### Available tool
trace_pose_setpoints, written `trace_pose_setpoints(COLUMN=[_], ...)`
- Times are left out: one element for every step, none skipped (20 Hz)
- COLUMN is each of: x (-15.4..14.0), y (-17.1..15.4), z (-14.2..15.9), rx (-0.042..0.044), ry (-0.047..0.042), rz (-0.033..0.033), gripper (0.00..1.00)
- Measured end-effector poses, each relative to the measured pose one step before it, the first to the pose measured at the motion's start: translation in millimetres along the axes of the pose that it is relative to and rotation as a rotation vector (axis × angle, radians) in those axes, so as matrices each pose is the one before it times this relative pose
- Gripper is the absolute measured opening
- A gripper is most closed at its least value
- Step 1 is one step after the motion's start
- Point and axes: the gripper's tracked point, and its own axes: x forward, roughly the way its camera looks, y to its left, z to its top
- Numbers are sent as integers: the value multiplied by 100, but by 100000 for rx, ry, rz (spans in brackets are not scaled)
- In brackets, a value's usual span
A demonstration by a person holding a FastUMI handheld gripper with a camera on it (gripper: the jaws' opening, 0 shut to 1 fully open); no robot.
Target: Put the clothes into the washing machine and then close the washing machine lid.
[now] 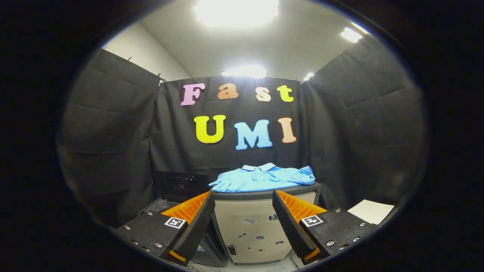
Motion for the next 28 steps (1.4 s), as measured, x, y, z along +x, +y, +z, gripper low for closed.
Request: trace_pose_setpoints(x=[712,871,895,947,922,942,977,985,960,1035,1058,987,1002,1017,959,1015,974,974,880,948,886,803,808,766,938,816,916,1108], y=[-231,-224,-125,-214,-123,-201,-271,-175,-169,-271,-233,-99,-120,-143,-131,-242,-79,-47,-59,64,-139,-96,-140,-230,-221,-216,-74,3], z=[598,439,437,306,552,586,300,387,462,168,173,126,187,84,88,15,89,8,133,90,135,176,183,-4,-7,-310,-287,-256], rx=[46,-149,-342,-363,-147,-42,131,308,228,62,-25,-58,-67,-79,-144,-55,79,54,133,28,117,297,233,194,64,92,821,623], ry=[-623,-272,-16,196,-354,-343,108,-300,-351,51,205,193,439,309,376,687,773,1181,663,521,621,167,239,525,964,1551,1853,2004], rz=[-204,9,119,245,516,346,169,312,227,131,243,418,420,466,492,478,756,926,890,1133,533,642,502,160,18,77,456,796], gripper=[95,95,95,95,95,95,95,95,95,95,95,95,95,95,95,95,95,95,95,95,95,95,95,95,95,95,95,95])
